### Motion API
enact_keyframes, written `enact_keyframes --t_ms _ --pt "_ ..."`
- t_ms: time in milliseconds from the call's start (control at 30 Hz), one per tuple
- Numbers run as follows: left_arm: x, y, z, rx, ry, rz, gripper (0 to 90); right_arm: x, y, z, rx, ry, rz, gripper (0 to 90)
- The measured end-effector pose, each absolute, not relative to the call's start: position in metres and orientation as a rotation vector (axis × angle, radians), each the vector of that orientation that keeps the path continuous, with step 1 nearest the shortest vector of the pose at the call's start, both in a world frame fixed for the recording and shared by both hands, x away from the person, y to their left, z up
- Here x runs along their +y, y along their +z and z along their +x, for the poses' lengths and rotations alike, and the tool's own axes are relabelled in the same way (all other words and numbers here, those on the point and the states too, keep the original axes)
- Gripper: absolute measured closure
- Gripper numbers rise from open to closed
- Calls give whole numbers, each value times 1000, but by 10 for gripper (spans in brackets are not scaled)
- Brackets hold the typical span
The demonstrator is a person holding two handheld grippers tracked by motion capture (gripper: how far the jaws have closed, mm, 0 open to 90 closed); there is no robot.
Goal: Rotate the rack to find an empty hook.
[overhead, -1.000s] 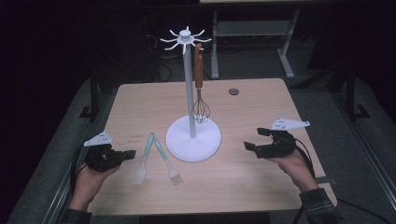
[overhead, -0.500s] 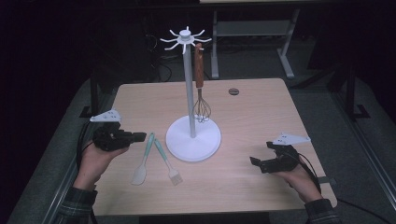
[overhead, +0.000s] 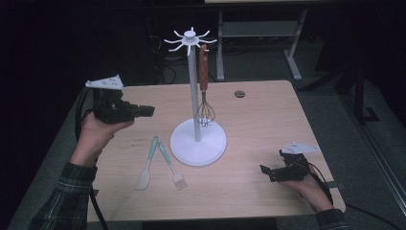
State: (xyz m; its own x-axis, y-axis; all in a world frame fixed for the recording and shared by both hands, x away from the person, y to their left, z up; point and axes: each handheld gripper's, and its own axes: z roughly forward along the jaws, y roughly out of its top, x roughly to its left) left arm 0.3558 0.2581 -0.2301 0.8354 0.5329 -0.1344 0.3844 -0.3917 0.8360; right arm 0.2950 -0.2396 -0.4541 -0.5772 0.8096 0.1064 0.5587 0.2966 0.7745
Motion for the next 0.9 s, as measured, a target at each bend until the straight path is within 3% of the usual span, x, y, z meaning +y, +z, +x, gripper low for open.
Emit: enact_keyframes --t_ms 367,900 --pt "226 -157 370 540 227 1996 900 -242 -457 296 2270 1141 1247 10" --pt "200 -112 373 469 269 1945 900 -244 -458 298 2266 1133 1268 11"
